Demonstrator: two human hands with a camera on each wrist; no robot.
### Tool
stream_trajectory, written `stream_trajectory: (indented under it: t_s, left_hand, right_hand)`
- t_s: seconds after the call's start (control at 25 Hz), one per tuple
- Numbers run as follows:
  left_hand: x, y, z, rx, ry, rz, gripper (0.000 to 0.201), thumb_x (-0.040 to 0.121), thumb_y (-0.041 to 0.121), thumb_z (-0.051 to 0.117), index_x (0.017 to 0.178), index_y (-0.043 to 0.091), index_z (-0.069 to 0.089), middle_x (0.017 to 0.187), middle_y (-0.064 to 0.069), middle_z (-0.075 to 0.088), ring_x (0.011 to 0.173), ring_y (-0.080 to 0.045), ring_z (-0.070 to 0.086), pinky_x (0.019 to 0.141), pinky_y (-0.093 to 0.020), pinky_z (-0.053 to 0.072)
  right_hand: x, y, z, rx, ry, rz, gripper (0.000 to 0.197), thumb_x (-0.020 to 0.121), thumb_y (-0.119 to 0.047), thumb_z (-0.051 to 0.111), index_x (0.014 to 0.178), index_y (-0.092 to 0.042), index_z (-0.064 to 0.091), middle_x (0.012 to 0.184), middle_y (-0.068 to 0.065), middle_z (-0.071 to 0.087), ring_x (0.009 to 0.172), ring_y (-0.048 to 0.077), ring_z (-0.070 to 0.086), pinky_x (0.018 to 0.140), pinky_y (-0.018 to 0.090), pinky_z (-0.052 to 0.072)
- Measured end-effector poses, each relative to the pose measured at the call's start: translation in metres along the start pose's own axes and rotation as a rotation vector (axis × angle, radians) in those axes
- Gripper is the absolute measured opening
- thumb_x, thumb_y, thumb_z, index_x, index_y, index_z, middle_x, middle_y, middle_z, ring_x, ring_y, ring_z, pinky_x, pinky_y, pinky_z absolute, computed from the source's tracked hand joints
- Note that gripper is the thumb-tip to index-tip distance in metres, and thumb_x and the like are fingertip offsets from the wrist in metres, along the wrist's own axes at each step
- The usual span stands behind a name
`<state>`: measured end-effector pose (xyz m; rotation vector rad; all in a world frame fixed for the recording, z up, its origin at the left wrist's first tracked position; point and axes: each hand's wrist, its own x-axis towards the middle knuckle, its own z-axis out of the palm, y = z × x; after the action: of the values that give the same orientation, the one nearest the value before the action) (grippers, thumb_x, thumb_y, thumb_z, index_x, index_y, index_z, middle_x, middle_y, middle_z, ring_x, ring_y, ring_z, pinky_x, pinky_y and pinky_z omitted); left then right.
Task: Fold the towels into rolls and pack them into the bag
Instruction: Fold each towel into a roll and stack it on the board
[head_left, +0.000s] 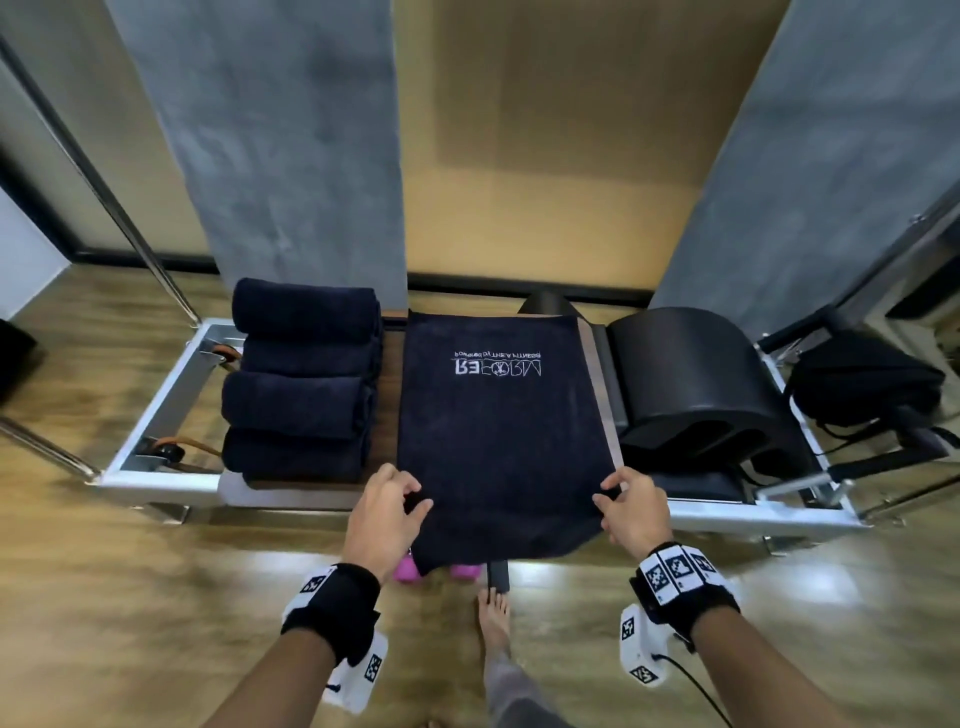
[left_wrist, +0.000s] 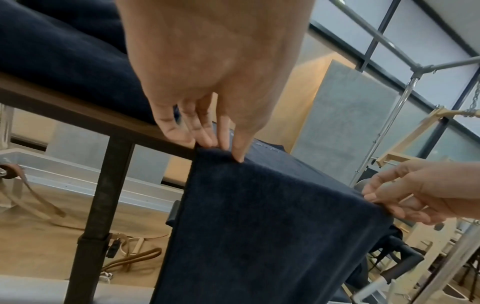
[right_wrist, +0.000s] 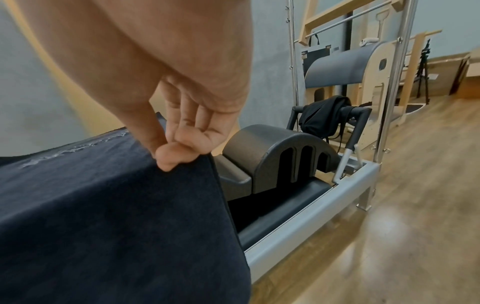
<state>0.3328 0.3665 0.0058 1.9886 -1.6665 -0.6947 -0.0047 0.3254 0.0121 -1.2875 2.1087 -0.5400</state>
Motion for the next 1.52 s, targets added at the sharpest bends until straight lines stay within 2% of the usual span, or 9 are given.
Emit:
stream_trajectory:
  t_s: [0.24, 0.52, 0.72, 0.84, 1.12, 1.24, 1.32, 1.44, 1.52]
  left_hand:
    - [0.011, 0.011, 0.0, 0.08, 0.104, 0.08, 0.012, 0.098, 0.028, 0.071, 0.09, 0.028, 0.063, 0.095, 0.014, 0.048, 0.091, -0.009, 0.056, 0.069, -0.032, 0.052]
    - [0.113, 0.077, -0.022, 0.01, 0.245, 0.1, 0.011, 0.098, 0.034, 0.071, 0.091, 0.034, 0.062, 0.064, 0.01, 0.047, 0.062, -0.006, 0.052, 0.058, -0.033, 0.043]
    - [0.189, 0.12, -0.018, -0.052, 0.195, 0.055, 0.003, 0.104, 0.031, 0.063, 0.106, 0.032, 0.064, 0.077, 0.012, 0.069, 0.081, -0.018, 0.068, 0.071, -0.037, 0.052]
    - [0.191, 0.113, -0.011, -0.081, 0.126, -0.02, 0.029, 0.104, 0.034, 0.063, 0.132, 0.029, 0.057, 0.103, 0.013, 0.071, 0.093, -0.019, 0.07, 0.083, -0.041, 0.056]
    - [0.119, 0.048, 0.014, 0.171, -0.045, -0.253, 0.031, 0.096, 0.051, 0.067, 0.115, 0.028, 0.059, 0.107, -0.003, 0.072, 0.107, -0.033, 0.07, 0.08, -0.037, 0.05]
    - [0.097, 0.041, 0.02, 0.167, -0.093, -0.274, 0.024, 0.098, 0.047, 0.067, 0.111, 0.027, 0.062, 0.109, -0.006, 0.07, 0.109, -0.033, 0.068, 0.083, -0.037, 0.049]
    - [0.093, 0.041, 0.019, 0.071, -0.024, -0.262, 0.015, 0.1, 0.037, 0.065, 0.103, 0.022, 0.064, 0.099, -0.009, 0.074, 0.096, -0.031, 0.073, 0.084, -0.039, 0.056]
    - [0.096, 0.046, 0.012, -0.367, 0.147, -0.3, 0.01, 0.105, 0.017, 0.059, 0.098, 0.015, 0.053, 0.076, -0.015, 0.076, 0.059, -0.021, 0.074, 0.066, -0.047, 0.064]
    - [0.098, 0.046, 0.007, -0.58, 0.198, -0.279, 0.011, 0.106, 0.009, 0.057, 0.115, 0.011, 0.051, 0.1, -0.024, 0.076, 0.074, -0.02, 0.077, 0.071, -0.052, 0.066]
  right_hand:
    - [0.015, -0.014, -0.006, -0.002, -0.112, -0.048, 0.021, 0.093, -0.01, 0.07, 0.074, -0.017, 0.067, 0.054, 0.002, 0.067, 0.044, 0.012, 0.064, 0.055, 0.031, 0.056]
    - [0.095, -0.129, -0.01, 0.212, -0.2, -0.254, 0.01, 0.099, -0.013, 0.063, 0.09, -0.011, 0.063, 0.054, 0.011, 0.069, 0.035, 0.019, 0.052, 0.041, 0.025, 0.042]
    - [0.157, -0.195, 0.019, 0.292, -0.225, -0.262, 0.01, 0.103, -0.016, 0.058, 0.093, -0.017, 0.058, 0.062, 0.011, 0.073, 0.043, 0.026, 0.064, 0.037, 0.024, 0.041]
    - [0.165, -0.18, 0.025, 0.316, -0.22, -0.201, 0.01, 0.101, -0.015, 0.063, 0.101, -0.022, 0.055, 0.066, 0.012, 0.074, 0.046, 0.027, 0.065, 0.039, 0.028, 0.044]
    - [0.114, -0.074, 0.016, 0.038, -0.225, -0.019, 0.028, 0.086, -0.021, 0.083, 0.094, -0.013, 0.057, 0.059, 0.015, 0.068, 0.025, 0.014, 0.044, 0.033, 0.021, 0.034]
    - [0.1, -0.062, 0.018, 0.071, -0.269, 0.019, 0.022, 0.094, -0.016, 0.075, 0.096, -0.004, 0.057, 0.054, 0.015, 0.066, 0.026, 0.016, 0.043, 0.034, 0.022, 0.033]
    - [0.094, -0.064, 0.015, 0.242, -0.296, 0.078, 0.017, 0.1, -0.011, 0.066, 0.1, 0.001, 0.053, 0.053, 0.016, 0.066, 0.029, 0.022, 0.05, 0.034, 0.022, 0.035]
    - [0.086, -0.07, 0.001, 0.634, -0.228, 0.14, 0.01, 0.106, -0.008, 0.057, 0.103, -0.004, 0.049, 0.073, 0.025, 0.073, 0.049, 0.032, 0.068, 0.04, 0.028, 0.053]
    - [0.08, -0.07, -0.005, 0.79, -0.15, 0.083, 0.004, 0.106, -0.004, 0.055, 0.109, -0.005, 0.053, 0.098, 0.022, 0.073, 0.07, 0.038, 0.074, 0.052, 0.034, 0.062]
